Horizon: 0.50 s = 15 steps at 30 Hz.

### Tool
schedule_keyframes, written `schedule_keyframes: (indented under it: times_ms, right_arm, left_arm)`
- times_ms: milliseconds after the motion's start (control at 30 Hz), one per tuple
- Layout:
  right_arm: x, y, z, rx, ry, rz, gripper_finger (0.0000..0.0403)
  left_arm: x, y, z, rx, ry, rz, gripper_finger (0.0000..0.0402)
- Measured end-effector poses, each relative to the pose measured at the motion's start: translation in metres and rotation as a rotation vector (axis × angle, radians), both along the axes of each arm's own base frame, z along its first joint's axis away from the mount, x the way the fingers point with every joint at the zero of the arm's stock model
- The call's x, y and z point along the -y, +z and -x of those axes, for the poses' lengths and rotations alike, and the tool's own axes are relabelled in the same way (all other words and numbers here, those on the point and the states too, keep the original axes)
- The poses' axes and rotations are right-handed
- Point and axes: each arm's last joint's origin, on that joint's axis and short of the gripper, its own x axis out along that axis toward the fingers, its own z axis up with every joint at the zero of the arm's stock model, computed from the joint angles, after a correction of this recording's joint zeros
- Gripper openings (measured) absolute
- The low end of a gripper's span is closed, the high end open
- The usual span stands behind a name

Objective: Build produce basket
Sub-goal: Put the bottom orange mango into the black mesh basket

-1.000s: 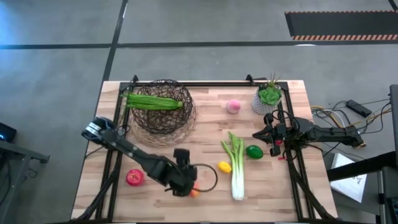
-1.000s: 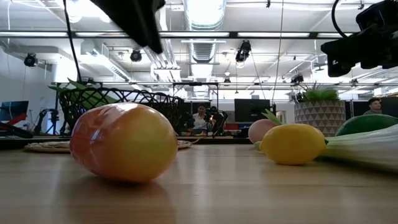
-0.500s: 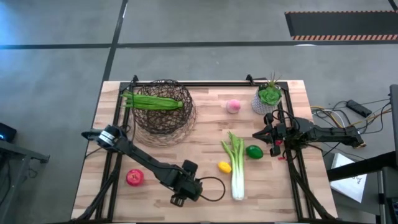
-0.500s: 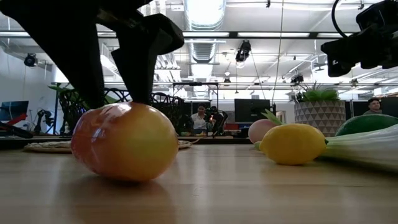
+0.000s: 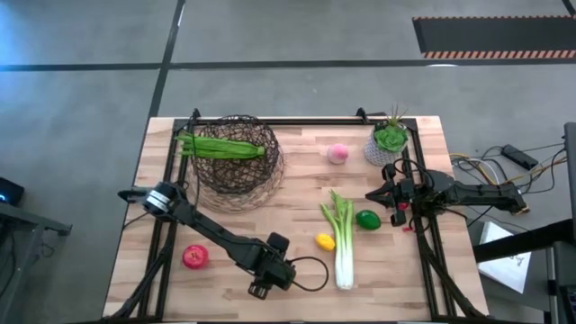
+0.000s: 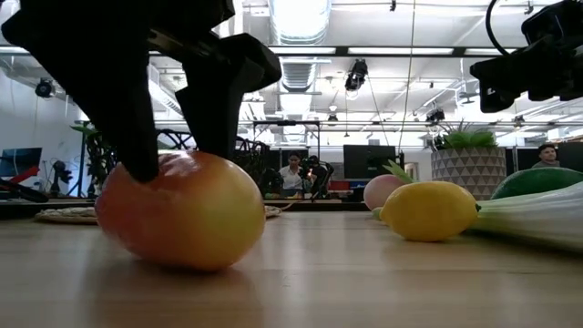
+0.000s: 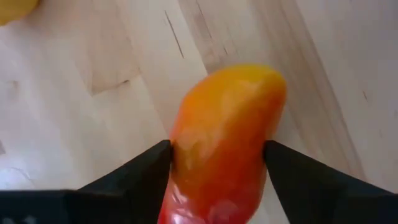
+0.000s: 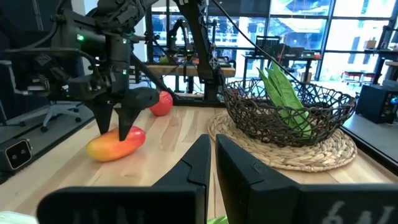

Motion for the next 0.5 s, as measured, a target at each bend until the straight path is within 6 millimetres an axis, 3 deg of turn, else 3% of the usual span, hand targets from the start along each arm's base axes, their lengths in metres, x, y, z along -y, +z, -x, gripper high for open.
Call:
schedule_keyframes:
  times_ms: [267,500]
  right_arm:
    - [0.000,0.000,0.000,0.000,0.000,0.002,0.0018]
    - [0.000,0.000,0.000,0.000,0.000,0.001,0.0018]
  left_arm:
    - [-0.003,-0.011,0.002,-0.044,0.005,-0.025,0.0317]
    - [-0.007,-0.015,0.007,-0.081,0.063,-0.055,0.0304]
